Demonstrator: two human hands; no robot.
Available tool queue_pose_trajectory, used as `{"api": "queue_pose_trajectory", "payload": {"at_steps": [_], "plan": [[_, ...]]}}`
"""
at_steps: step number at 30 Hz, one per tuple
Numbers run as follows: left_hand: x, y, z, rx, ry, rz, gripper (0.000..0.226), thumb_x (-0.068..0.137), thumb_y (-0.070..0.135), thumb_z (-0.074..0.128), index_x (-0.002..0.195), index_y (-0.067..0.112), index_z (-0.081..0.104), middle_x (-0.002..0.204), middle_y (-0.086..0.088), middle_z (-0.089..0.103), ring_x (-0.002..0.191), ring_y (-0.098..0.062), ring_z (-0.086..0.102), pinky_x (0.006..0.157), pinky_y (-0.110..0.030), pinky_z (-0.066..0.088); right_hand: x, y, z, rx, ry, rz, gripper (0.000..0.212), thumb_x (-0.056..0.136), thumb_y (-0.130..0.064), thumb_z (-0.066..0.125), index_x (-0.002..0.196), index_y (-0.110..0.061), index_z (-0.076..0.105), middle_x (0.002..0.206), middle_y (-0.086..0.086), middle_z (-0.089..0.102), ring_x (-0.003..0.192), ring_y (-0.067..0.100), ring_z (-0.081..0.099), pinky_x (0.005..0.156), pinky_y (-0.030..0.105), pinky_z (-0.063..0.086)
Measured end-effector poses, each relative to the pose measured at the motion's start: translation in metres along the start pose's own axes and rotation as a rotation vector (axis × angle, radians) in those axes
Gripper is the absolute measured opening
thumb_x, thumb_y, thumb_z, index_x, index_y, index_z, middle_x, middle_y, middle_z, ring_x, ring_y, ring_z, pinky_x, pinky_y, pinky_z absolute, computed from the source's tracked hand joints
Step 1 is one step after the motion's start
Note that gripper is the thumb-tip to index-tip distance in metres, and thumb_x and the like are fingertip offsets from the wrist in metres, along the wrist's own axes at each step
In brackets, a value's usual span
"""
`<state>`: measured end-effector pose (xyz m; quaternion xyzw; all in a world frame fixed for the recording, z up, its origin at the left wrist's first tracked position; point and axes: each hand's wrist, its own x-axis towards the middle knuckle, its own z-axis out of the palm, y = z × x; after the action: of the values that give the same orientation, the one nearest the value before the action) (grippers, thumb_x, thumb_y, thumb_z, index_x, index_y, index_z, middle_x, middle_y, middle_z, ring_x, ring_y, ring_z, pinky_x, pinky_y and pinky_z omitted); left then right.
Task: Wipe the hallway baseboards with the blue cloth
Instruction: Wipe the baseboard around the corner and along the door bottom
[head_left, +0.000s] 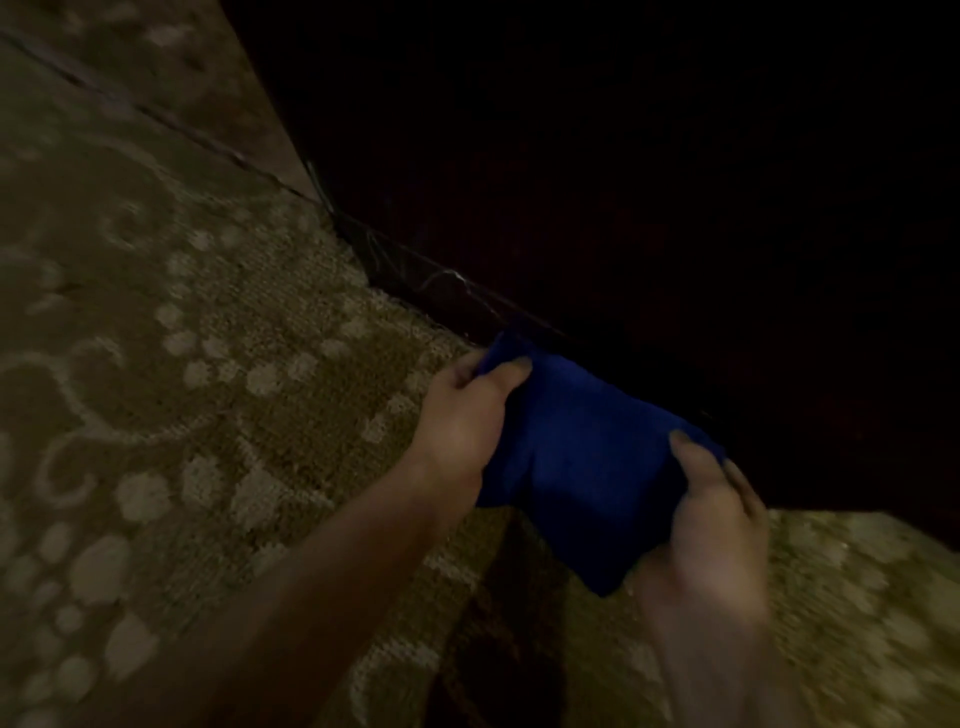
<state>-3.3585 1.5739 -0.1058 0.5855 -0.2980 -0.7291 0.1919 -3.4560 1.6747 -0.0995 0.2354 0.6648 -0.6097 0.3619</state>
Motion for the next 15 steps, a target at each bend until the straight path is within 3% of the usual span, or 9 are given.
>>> {"api": "queue_pose_trajectory", "payload": {"at_steps": [4, 7, 9, 12, 15], "plan": [[-0.02, 0.024, -0.01, -0.03, -0.056, 0.132, 0.012, 0.093, 0.023, 0.063, 0.095, 0.026, 0.075, 0.1, 0.0, 0.077, 0.092, -0.02, 0.074, 0.079, -0.036, 0.061, -0.007, -0.002, 0.002, 0.03, -0.006, -0.117, 0.058, 0.085, -0.03, 0.073, 0.138, -0.032, 0.049, 0.14, -0.009, 0.05, 0.125, 0.016, 0.053, 0.107, 0.049, 0.043], [-0.015, 0.028, -0.005, 0.017, -0.024, 0.048, 0.015, 0.095, 0.016, 0.06, 0.105, 0.017, 0.071, 0.101, -0.008, 0.076, 0.086, -0.024, 0.073, 0.065, -0.031, 0.061, -0.007, 0.017, 0.012, -0.066, -0.025, -0.134, 0.044, 0.089, -0.038, 0.068, 0.13, -0.04, 0.052, 0.135, -0.019, 0.047, 0.124, 0.008, 0.048, 0.112, 0.045, 0.036], [-0.004, 0.028, -0.001, 0.165, 0.037, -0.053, 0.018, 0.098, 0.016, 0.057, 0.113, 0.015, 0.067, 0.107, -0.012, 0.071, 0.088, -0.026, 0.069, 0.06, -0.028, 0.058, 0.004, 0.028, 0.017, -0.065, -0.031, -0.063, 0.049, 0.092, -0.035, 0.065, 0.137, -0.034, 0.046, 0.143, -0.01, 0.043, 0.129, 0.015, 0.045, 0.113, 0.043, 0.035], [-0.005, 0.033, -0.012, 0.319, 0.008, -0.099, 0.042, 0.098, 0.026, 0.058, 0.136, 0.011, 0.053, 0.134, -0.013, 0.058, 0.118, -0.032, 0.058, 0.1, -0.041, 0.049, 0.01, 0.035, 0.017, -0.065, -0.053, -0.075, 0.056, 0.098, -0.034, 0.057, 0.146, -0.012, 0.04, 0.148, 0.009, 0.043, 0.136, 0.027, 0.041, 0.115, 0.037, 0.031], [0.008, 0.041, -0.011, 0.391, 0.041, -0.072, 0.044, 0.095, 0.03, 0.062, 0.135, 0.015, 0.055, 0.13, -0.012, 0.061, 0.115, -0.035, 0.059, 0.104, -0.049, 0.047, 0.005, 0.035, 0.016, -0.099, -0.055, -0.047, 0.056, 0.099, -0.034, 0.055, 0.149, -0.016, 0.037, 0.15, 0.007, 0.042, 0.133, 0.024, 0.043, 0.114, 0.037, 0.032]]}}
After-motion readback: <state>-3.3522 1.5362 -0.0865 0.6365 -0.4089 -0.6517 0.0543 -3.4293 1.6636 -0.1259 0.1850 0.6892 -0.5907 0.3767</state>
